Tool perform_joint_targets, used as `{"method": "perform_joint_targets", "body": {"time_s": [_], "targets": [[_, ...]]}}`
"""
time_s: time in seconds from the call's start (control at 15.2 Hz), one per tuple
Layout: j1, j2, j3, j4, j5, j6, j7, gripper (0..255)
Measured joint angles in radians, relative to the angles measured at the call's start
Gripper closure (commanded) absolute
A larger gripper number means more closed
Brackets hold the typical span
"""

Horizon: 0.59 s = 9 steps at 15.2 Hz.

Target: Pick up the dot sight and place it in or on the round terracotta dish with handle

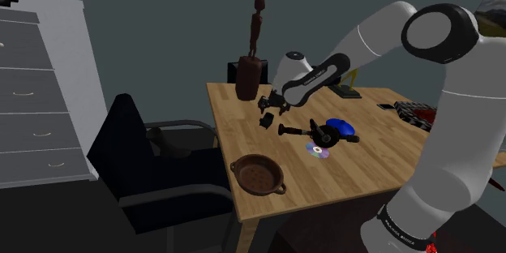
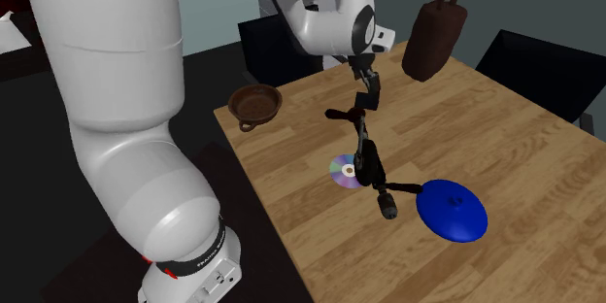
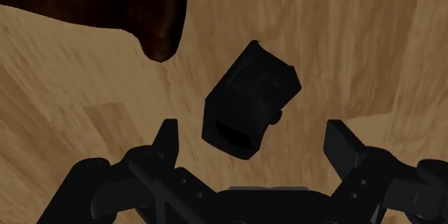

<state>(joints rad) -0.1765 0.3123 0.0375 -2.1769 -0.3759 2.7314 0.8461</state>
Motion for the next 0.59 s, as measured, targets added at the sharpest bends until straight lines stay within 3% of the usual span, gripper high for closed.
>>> {"method": "perform_joint_targets", "body": {"time_s": [0.2, 0.59], "targets": [[0.015, 0.093, -0.028, 0.070, -0.024, 0.020, 0.047, 0], [0.025, 0.183, -0.052, 0.112, -0.048, 0.070, 0.074, 0]]}}
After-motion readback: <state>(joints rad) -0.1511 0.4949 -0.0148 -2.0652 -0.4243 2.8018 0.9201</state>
